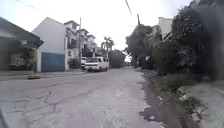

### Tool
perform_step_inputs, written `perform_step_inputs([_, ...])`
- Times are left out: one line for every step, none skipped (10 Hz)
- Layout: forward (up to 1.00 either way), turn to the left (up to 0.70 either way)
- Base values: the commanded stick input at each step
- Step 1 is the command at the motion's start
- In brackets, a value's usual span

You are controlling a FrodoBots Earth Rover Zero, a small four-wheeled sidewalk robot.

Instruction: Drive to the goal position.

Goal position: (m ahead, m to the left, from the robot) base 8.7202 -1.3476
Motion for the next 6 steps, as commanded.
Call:
perform_step_inputs([0.50, 0.00])
perform_step_inputs([0.50, 0.00])
perform_step_inputs([0.50, 0.00])
perform_step_inputs([0.50, 0.00])
perform_step_inputs([0.50, 0.00])
perform_step_inputs([0.50, 0.00])
